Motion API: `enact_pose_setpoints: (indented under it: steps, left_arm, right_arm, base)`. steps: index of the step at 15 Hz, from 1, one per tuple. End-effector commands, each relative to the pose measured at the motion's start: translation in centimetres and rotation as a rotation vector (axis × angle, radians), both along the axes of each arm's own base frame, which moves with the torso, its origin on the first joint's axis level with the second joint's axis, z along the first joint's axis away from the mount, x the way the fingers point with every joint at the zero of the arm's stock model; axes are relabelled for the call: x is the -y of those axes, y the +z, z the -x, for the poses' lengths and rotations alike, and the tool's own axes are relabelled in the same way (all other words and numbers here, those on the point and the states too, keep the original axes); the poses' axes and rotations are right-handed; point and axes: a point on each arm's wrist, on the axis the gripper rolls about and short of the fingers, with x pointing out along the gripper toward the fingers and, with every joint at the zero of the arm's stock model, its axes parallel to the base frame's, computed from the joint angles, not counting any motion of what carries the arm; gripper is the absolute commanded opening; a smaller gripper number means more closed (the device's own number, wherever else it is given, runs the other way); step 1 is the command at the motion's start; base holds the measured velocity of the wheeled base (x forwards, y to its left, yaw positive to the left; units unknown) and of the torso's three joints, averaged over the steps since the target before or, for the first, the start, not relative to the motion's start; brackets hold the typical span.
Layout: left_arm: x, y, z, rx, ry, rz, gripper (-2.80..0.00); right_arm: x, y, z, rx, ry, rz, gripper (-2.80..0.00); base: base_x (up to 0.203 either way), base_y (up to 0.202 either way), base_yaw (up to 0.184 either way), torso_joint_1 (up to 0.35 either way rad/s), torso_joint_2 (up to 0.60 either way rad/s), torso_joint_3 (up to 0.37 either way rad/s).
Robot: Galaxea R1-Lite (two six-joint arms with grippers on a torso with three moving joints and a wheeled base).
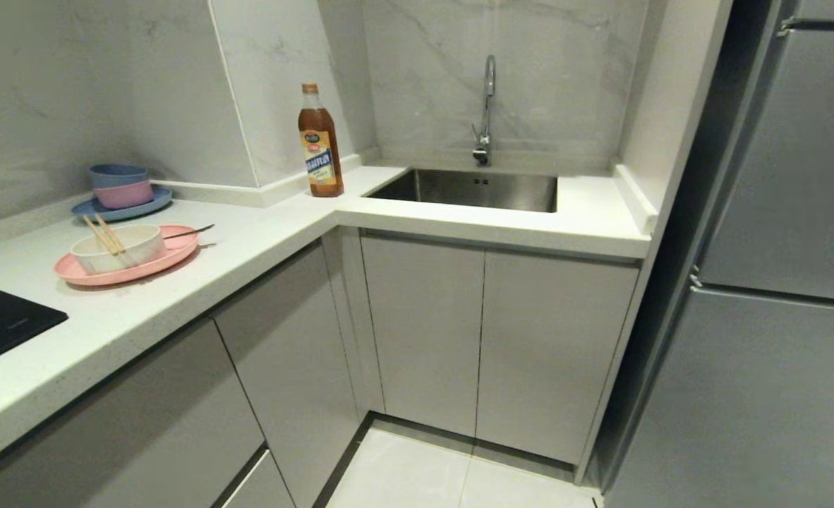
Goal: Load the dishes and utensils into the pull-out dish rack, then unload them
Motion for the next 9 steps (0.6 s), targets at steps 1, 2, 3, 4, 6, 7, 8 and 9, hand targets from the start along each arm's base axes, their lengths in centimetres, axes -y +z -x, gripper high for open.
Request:
enact_pose_setpoints:
  steps: [1,2,3,4,6,7,8,9]
  left_arm:
    - [0.00,-0.04,-0.02,-0.003,0.001,0.000,-2.80]
    - [0.00,-0.04,-0.02,-0.003,0.001,0.000,-2.80]
    - [0.00,-0.04,-0.02,-0.003,0.001,0.000,-2.80]
    - [0.00,-0.04,-0.02,-0.003,0.001,0.000,-2.80]
    - [0.00,-0.04,-0.02,-0.003,0.001,0.000,-2.80]
    - [0.00,-0.04,-0.02,-0.003,0.001,0.000,-2.80]
    - [0.00,-0.04,-0.02,-0.003,0.001,0.000,-2.80]
    - [0.00,-0.04,-0.02,-0.003,0.001,0.000,-2.80]
  right_arm:
    - [0.00,-0.05,-0.01,-0.002,-0.001,0.000,-2.80]
    - [0.00,-0.09,-0.02,-0.003,0.000,0.000,-2.80]
    - [0.00,-0.07,-0.02,-0.003,0.002,0.000,-2.80]
    - [0.00,-0.05,-0.01,-0.002,0.000,0.000,-2.80]
    - [0.00,-0.09,-0.02,-0.004,0.000,0.000,-2.80]
    - [0.00,-0.09,-0.02,-0.004,0.000,0.000,-2.80]
    - [0.00,-0.09,-0.02,-0.004,0.000,0.000,-2.80]
    - [0.00,-0.08,-0.02,-0.002,0.002,0.000,-2.80]
  base:
    - [0.000,0.000,0.000,0.000,0.00,0.000]
    - [0.000,0.000,0.000,0.000,0.00,0.000]
    - [0.000,0.000,0.000,0.000,0.00,0.000]
    - [0.000,0.000,0.000,0.000,0.00,0.000]
    - [0.000,0.000,0.000,0.000,0.00,0.000]
    - [0.000,0.000,0.000,0.000,0.00,0.000]
    - [0.000,0.000,0.000,0.000,0.00,0.000]
    - [0.000,0.000,0.000,0.000,0.00,0.000]
